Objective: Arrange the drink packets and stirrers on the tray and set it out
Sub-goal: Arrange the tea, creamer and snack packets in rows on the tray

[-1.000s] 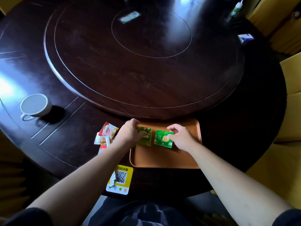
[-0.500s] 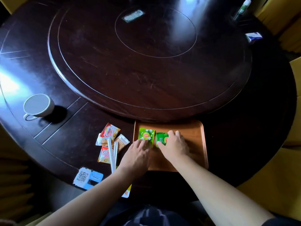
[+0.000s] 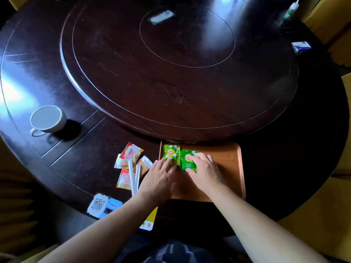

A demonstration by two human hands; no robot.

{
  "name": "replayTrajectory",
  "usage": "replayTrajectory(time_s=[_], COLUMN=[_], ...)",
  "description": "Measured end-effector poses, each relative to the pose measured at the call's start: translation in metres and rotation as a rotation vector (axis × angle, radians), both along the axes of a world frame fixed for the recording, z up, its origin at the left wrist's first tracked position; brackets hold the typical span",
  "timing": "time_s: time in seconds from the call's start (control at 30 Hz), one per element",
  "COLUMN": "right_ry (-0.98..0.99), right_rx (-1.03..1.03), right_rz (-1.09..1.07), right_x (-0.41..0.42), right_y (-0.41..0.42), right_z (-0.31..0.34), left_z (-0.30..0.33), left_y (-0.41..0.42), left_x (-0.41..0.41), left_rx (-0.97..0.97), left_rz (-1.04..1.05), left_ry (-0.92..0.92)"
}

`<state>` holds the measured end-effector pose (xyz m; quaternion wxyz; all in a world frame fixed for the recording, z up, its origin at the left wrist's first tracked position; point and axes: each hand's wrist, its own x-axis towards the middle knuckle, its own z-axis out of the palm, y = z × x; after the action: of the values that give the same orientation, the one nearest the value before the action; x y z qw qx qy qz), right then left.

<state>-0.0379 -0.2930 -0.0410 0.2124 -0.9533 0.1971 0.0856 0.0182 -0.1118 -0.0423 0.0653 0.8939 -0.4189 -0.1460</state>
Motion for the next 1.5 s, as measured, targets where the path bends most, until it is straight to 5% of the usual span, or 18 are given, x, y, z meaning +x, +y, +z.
replayTrajectory(time_s=[0.63,1.0,1.5], right_ry=[0.055,0.064,0.151], right_rx=[-0.059,-0.002,0.147], right_rz=[-0.031,-0.049,0.268], right_x=[0.024,0.025,0.084], right_y=[0.006,0.005,0.08], right_z=[0.002,0.013,0.034], left_z=[-0.002,0.003,0.01], left_y=[-0.007,0.004,0.136], left_x=[0.012,0.017,0.065], left_rx=[0.046,-0.103,-0.106], left_rz=[0.029,0.052,0.735], left_ry=[0.056,0.035,0.168])
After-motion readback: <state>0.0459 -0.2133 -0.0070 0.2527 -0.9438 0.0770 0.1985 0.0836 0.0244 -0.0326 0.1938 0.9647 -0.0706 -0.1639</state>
